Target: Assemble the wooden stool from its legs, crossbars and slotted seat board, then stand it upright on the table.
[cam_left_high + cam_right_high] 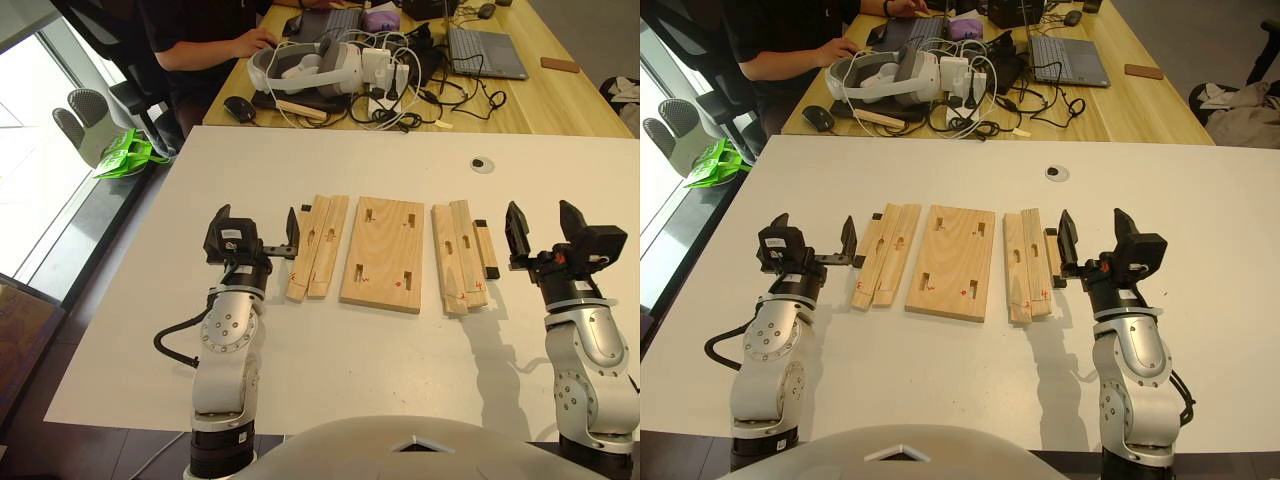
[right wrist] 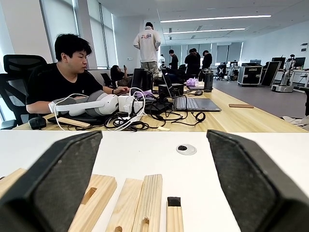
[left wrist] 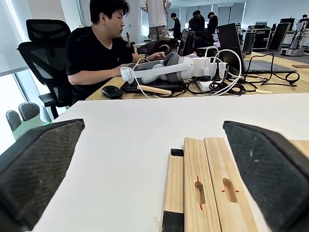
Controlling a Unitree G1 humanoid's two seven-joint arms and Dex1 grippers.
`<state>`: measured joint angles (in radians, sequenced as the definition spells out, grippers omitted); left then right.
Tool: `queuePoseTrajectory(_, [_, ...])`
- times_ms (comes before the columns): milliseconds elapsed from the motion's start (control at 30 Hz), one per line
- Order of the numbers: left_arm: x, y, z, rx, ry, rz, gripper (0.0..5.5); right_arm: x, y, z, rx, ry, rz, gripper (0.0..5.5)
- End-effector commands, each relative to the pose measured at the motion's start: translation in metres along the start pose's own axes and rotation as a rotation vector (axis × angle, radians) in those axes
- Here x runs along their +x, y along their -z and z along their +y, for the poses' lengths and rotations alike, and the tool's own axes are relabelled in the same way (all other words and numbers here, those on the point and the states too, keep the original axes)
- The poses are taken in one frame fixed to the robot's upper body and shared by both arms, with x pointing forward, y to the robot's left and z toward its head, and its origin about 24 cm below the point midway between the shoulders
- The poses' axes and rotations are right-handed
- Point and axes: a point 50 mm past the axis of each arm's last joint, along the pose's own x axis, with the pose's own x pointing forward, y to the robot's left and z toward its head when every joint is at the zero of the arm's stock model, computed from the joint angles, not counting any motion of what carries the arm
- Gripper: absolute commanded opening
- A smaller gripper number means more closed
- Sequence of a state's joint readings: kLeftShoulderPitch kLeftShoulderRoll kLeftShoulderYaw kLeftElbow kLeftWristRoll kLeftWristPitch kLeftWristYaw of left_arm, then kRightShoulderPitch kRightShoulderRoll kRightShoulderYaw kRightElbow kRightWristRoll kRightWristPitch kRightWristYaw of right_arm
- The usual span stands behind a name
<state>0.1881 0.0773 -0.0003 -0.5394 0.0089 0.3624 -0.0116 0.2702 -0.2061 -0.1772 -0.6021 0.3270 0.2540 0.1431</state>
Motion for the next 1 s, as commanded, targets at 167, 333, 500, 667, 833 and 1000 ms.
queuePoseTrajectory(167, [-0.0005, -0.0042, -0.0023, 0.003, 0.000, -0.021, 5.40, 0.0018, -0.0012, 0.0017, 0.003, -0.019, 0.005, 4.02])
queuePoseTrajectory(333, [-0.0006, -0.0039, -0.0034, 0.009, 0.003, -0.021, 5.40, 0.0020, -0.0006, 0.0018, 0.003, -0.022, 0.010, 4.02])
queuePoseTrajectory(500, [-0.0009, -0.0040, -0.0041, 0.011, 0.001, -0.022, 5.40, 0.0024, -0.0002, 0.0019, 0.005, -0.025, 0.013, 4.02])
queuePoseTrajectory(667, [-0.0014, -0.0041, -0.0050, 0.011, 0.002, -0.022, 5.40, 0.0021, -0.0003, 0.0019, 0.005, -0.026, 0.015, 4.02])
queuePoseTrajectory(833, [-0.0013, -0.0043, -0.0052, 0.011, 0.001, -0.021, 5.40, 0.0015, 0.0006, 0.0016, 0.009, -0.026, 0.021, 4.02])
queuePoseTrajectory(1000, [-0.0012, -0.0047, -0.0051, 0.009, 0.000, -0.023, 5.40, 0.0010, 0.0020, 0.0013, 0.016, -0.022, 0.033, 4.02])
